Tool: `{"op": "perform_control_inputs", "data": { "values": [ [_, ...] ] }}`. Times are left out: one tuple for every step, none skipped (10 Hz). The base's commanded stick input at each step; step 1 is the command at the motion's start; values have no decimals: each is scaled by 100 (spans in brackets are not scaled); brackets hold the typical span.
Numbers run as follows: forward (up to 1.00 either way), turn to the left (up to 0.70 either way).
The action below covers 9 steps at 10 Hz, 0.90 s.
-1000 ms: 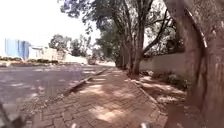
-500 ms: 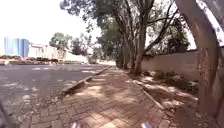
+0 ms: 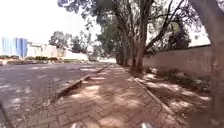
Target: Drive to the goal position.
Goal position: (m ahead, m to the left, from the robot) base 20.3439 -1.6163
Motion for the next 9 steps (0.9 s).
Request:
{"op": "perform_control_inputs", "data": {
  "values": [
    [50,0],
    [50,0],
    [50,0],
    [50,0],
    [50,0],
    [50,0],
    [50,0],
    [50,0],
    [50,0]
  ]
}}
